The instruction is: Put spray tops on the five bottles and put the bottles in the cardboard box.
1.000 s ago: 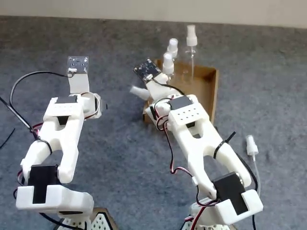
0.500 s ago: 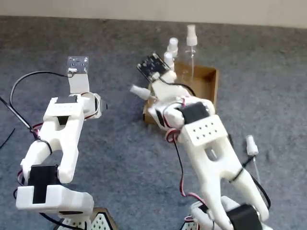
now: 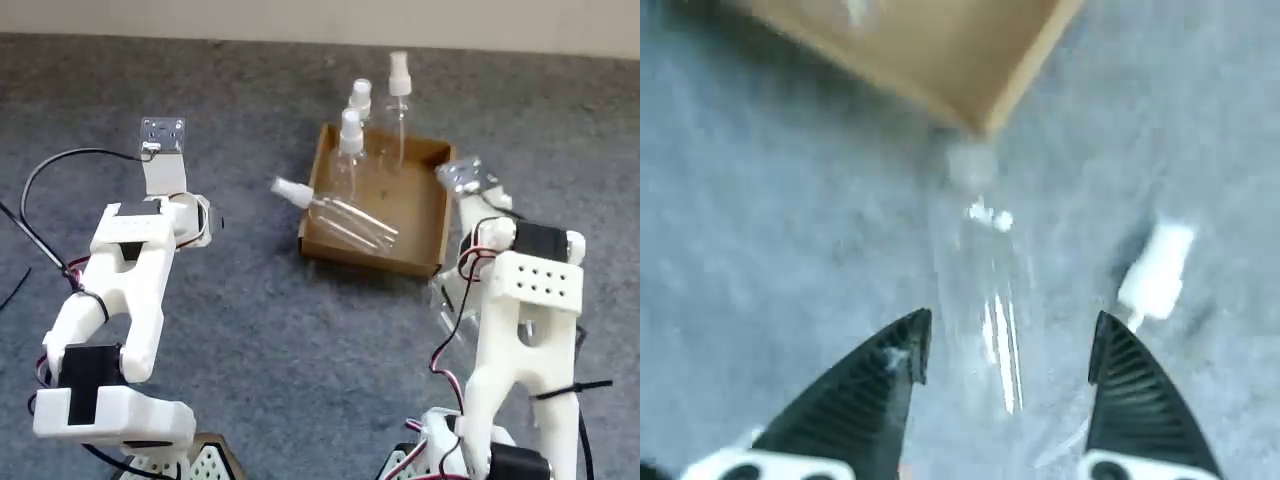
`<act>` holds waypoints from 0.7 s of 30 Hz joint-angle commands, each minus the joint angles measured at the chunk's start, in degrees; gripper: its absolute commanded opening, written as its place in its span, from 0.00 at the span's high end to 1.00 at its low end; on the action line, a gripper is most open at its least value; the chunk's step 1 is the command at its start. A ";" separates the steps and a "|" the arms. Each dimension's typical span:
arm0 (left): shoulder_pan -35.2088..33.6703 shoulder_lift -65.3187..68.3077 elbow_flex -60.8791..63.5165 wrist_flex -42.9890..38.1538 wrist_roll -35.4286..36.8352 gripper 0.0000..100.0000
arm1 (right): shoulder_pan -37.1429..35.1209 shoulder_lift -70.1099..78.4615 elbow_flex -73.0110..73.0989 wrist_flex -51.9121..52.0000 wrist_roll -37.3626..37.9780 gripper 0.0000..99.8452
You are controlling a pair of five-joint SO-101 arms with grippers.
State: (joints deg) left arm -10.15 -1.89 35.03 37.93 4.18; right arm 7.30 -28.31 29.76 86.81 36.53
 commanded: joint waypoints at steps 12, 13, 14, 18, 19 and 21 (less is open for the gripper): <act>0.75 -0.13 0.31 -1.14 0.26 0.77 | 5.14 5.41 3.74 -10.15 7.12 0.79; 0.75 -0.13 0.31 -1.14 0.26 0.77 | 4.18 6.20 4.18 -10.15 8.00 0.79; 0.75 -0.13 0.31 -1.14 0.26 0.77 | 3.38 7.25 5.49 -10.33 7.91 0.79; 0.75 -0.13 0.31 -1.14 0.26 0.77 | -0.04 11.65 9.27 -11.65 7.56 0.79; 0.75 -0.13 0.31 -1.14 0.26 0.77 | -0.66 12.62 9.80 -12.62 7.47 0.79; 0.75 -0.13 0.31 -1.14 0.26 0.77 | -0.92 14.90 10.07 -14.46 7.47 0.79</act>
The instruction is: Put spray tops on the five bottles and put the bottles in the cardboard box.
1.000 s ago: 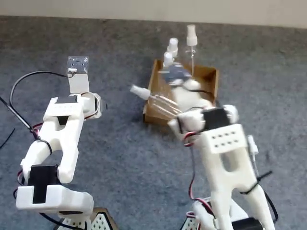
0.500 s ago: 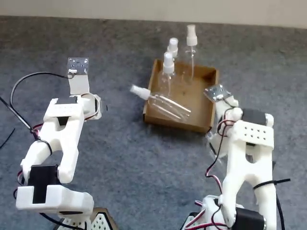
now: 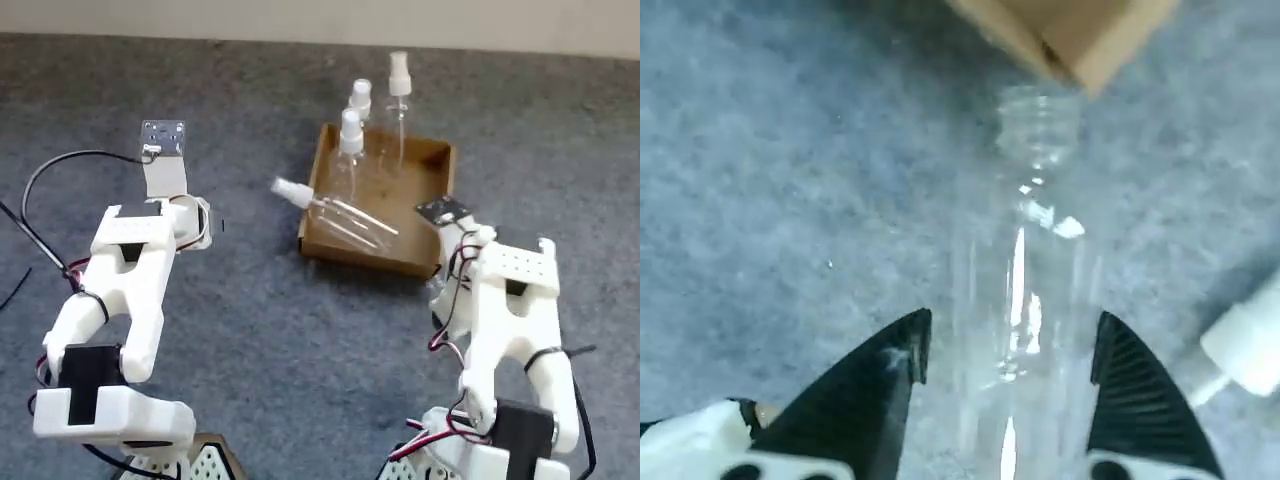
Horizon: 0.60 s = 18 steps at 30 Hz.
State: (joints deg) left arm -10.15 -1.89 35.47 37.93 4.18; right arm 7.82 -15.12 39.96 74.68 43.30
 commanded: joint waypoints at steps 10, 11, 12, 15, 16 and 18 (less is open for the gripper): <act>0.75 -0.13 -0.13 -1.14 0.26 0.77 | 0.04 6.90 -0.31 -4.26 0.79 1.00; 0.75 -0.13 -0.13 -1.14 0.26 0.77 | 1.71 6.11 -0.40 -4.09 0.70 1.00; 0.75 -0.13 -0.13 -1.14 0.26 0.77 | 4.18 5.14 -0.40 -3.38 0.79 0.99; 0.75 -0.13 -0.13 -1.14 0.26 0.77 | 12.88 0.31 -2.24 -1.27 1.23 1.00; 0.75 -0.13 -0.13 -1.14 0.26 0.77 | 15.60 -1.45 -4.26 -0.92 1.85 1.00; 0.75 -0.13 -0.13 -1.14 0.26 0.77 | 21.14 -4.18 -8.57 0.92 3.52 1.00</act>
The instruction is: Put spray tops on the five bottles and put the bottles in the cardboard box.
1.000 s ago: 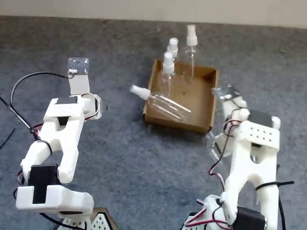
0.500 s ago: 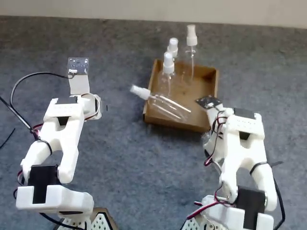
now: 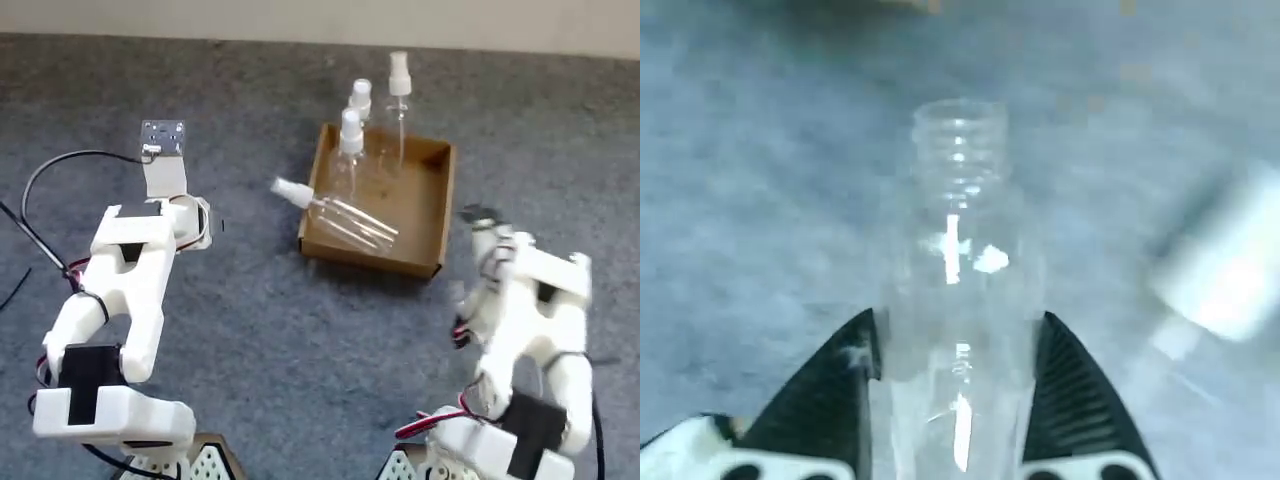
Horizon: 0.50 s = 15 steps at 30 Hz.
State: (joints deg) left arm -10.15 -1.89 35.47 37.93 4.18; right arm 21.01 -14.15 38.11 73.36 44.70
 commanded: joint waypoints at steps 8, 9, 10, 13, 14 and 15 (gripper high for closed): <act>0.84 -0.57 -0.13 -0.88 0.26 0.77 | 23.96 4.79 -28.26 3.12 5.80 1.00; 0.92 -0.66 -0.13 -0.88 0.26 0.77 | 24.48 8.04 -30.90 3.12 6.24 1.00; 1.36 -0.66 -0.04 -0.88 0.26 0.77 | 24.75 11.56 -33.63 3.12 6.24 1.00; 2.24 -0.40 -0.04 -0.88 0.26 0.77 | 24.57 22.37 -42.59 3.21 6.24 1.00; 2.24 -0.31 -0.04 -0.88 0.26 0.77 | 24.31 25.71 -45.49 3.21 6.77 1.00; 2.15 -0.31 -0.04 -0.88 0.26 0.77 | 24.22 28.62 -47.96 3.30 8.09 1.00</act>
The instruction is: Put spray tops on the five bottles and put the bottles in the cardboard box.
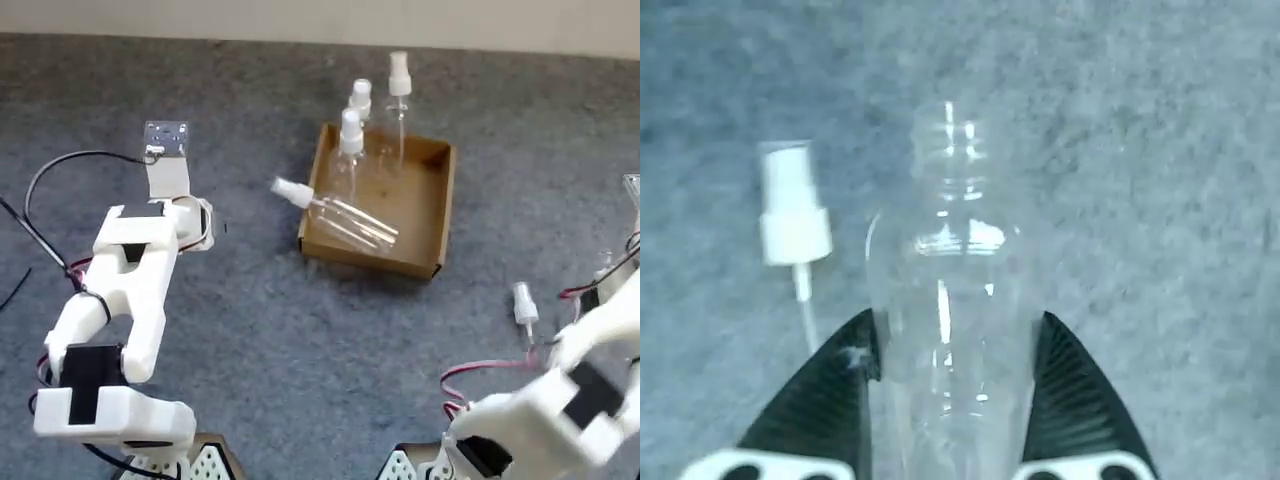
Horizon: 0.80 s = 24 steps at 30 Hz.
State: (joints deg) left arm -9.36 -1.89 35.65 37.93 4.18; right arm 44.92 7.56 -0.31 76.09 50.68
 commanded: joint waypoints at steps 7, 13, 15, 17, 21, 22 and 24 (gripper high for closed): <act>1.19 -0.22 -0.31 -0.97 0.26 0.77 | -2.24 17.36 -14.20 8.84 5.98 0.92; 1.19 -0.22 -0.31 -0.97 0.26 0.77 | -3.03 17.54 -14.55 9.45 4.48 0.67; 1.19 -0.22 -0.31 -0.97 0.26 0.77 | -3.03 17.45 -14.73 9.54 0.18 0.63; 1.19 -0.22 -0.31 -0.97 0.26 0.77 | -3.74 16.04 -16.13 9.89 -2.90 0.63; 1.19 -0.22 -0.40 -1.05 0.26 0.77 | -9.01 10.07 -19.56 17.89 -4.31 0.63; 1.19 -0.22 -0.40 -1.05 0.26 0.77 | -10.95 8.40 -19.56 19.56 -4.31 0.63; 1.19 -0.22 -0.40 -1.05 0.26 0.77 | -14.73 5.58 -19.38 21.76 -4.57 0.65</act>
State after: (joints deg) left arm -9.36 -1.89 35.65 37.93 4.18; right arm 35.43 19.52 -16.75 94.29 47.08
